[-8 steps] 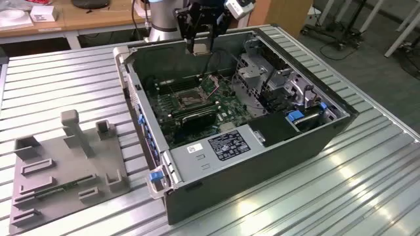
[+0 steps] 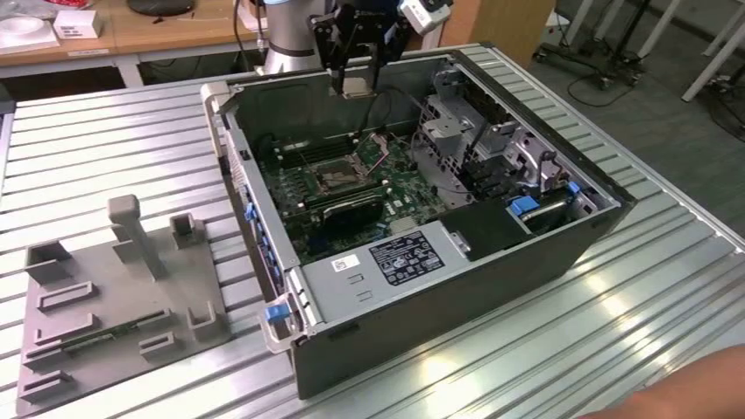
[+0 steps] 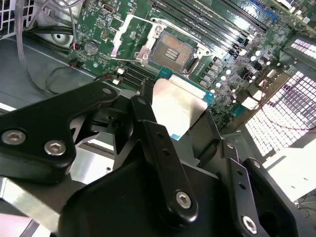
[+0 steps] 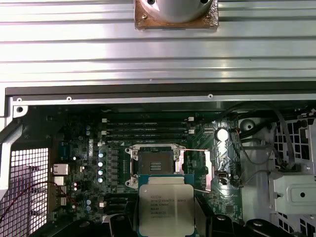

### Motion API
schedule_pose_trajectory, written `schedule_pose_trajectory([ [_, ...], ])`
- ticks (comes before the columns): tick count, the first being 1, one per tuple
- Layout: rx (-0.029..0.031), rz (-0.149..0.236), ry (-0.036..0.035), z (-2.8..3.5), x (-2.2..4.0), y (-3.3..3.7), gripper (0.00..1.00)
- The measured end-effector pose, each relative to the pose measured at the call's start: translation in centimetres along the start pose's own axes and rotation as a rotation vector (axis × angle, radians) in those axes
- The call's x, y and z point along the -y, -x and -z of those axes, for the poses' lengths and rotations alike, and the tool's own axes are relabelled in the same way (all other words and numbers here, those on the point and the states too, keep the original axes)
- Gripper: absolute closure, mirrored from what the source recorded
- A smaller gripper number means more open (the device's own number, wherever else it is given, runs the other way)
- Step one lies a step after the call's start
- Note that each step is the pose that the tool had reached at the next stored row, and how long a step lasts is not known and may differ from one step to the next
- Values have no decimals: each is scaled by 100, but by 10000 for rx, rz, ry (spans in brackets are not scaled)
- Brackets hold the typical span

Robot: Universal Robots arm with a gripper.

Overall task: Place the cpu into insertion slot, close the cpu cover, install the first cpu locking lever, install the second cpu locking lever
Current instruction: 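Place the cpu into insertion slot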

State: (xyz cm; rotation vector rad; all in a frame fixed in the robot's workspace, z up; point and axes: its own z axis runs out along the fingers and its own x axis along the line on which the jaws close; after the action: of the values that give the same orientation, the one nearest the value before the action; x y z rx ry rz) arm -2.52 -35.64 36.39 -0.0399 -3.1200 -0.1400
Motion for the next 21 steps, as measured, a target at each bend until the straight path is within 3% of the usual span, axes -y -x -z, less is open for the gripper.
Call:
schedule_pose_trajectory([
  [5, 35, 6, 1, -10, 1, -3, 46],
  [8, 90, 21, 23, -32, 6, -13, 46],
  [21, 263, 126, 201, -157, 44, -111, 46],
])
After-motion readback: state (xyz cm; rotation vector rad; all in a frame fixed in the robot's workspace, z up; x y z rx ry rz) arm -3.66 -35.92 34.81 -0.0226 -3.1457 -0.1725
